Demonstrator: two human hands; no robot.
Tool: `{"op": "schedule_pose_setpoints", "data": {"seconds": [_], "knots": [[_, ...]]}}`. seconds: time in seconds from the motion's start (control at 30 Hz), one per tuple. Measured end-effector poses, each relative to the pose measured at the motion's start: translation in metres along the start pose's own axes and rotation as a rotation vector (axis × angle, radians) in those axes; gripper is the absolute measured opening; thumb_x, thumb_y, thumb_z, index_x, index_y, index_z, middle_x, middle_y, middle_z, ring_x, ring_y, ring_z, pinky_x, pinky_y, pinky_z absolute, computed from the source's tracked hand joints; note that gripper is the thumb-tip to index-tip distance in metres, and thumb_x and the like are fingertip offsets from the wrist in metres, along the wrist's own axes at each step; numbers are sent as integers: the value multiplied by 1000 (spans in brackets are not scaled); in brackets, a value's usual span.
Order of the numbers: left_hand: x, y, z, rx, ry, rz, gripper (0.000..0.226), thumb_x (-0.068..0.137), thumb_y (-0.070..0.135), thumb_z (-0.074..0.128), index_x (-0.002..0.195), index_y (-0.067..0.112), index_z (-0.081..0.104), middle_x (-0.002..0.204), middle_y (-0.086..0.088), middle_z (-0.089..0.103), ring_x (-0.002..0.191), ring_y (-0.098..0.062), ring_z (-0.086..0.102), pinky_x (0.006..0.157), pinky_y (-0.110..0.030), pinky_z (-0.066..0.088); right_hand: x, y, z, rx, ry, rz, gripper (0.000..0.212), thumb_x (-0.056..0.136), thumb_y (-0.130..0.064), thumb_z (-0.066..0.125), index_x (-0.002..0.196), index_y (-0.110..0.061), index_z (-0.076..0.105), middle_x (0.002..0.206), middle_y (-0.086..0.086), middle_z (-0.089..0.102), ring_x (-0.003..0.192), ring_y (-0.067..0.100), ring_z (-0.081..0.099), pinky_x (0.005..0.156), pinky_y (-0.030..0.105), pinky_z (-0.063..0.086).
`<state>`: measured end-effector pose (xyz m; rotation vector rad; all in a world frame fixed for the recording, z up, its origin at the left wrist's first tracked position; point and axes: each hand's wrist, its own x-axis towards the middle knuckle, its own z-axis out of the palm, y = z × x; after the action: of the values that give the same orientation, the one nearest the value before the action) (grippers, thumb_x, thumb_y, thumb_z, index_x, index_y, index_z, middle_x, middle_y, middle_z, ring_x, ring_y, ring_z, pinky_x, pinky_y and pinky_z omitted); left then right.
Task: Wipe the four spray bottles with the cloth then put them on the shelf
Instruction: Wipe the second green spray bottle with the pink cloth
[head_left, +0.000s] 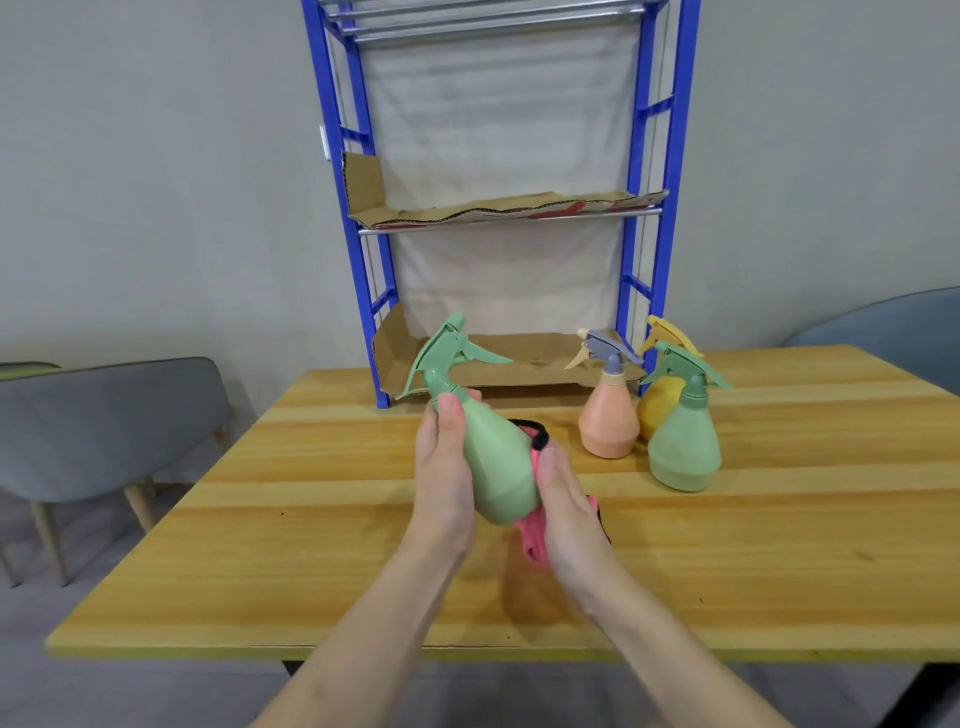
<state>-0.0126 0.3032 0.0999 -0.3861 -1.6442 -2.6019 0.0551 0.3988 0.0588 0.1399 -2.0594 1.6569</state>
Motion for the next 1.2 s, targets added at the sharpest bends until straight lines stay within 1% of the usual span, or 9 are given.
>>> {"op": "schedule_pose_setpoints", "data": {"seconds": [0.07,0.37,0.47,0.57,0.63,0.7,0.83,1.0,1.2], "knots": [[4,4,3,30,-11,27,40,104,52,47,112,19,69,108,0,73,103,-26,68,94,-46,55,2,4,-1,108,-6,99,42,110,-37,26,140,-19,49,102,-5,63,72,-9,65,66,10,51],[6,1,7,193,29,64,51,90,69,44,102,25,68,100,2,72,99,-20,69,100,-53,54,-2,27,13,-296,37,-268,59,106,-41,38,158,-29,14,166,-4,19,157,13,15,124,20,17],[9,2,3,150,28,39,48,102,58,45,103,17,68,95,-4,73,89,-23,69,90,-52,56,-2,10,10,74,1,-6,39,109,-51,35,146,-43,27,150,-19,43,135,-12,42,109,14,39],[11,3,0,111,14,3,45,108,50,42,106,14,69,97,-6,74,88,-21,69,86,-48,56,3,9,9,400,15,294,59,94,-62,35,132,-18,44,77,-22,68,65,-4,63,70,15,54],[10,4,4,159,9,9,50,107,56,39,114,15,67,107,-7,74,97,-22,70,94,-49,57,4,12,12,530,57,319,73,92,-70,41,132,-10,46,51,-9,59,52,18,58,88,39,62],[10,1,5,248,0,40,69,100,71,32,133,17,58,129,-8,67,121,-23,63,109,-51,49,6,13,14,590,112,298,52,97,-64,48,127,-23,48,68,10,64,63,37,57,102,62,52],[5,-15,2,309,10,15,60,102,68,24,133,26,54,130,-3,64,127,-19,58,116,-49,42,10,17,11,259,170,102,40,101,-57,50,139,-53,37,150,-5,45,137,18,51,116,54,42],[6,-11,14,75,51,-143,44,104,55,45,126,19,56,113,-3,69,104,-18,68,102,-41,54,1,38,7,-282,181,-410,55,102,-22,46,152,-29,26,159,11,23,151,29,27,122,40,31],[7,-11,11,29,70,-82,27,104,44,54,112,19,59,87,0,61,80,-16,61,78,-36,53,1,14,14,102,112,-21,27,106,-43,41,130,-53,38,146,-11,44,130,-1,48,101,17,43]]}}
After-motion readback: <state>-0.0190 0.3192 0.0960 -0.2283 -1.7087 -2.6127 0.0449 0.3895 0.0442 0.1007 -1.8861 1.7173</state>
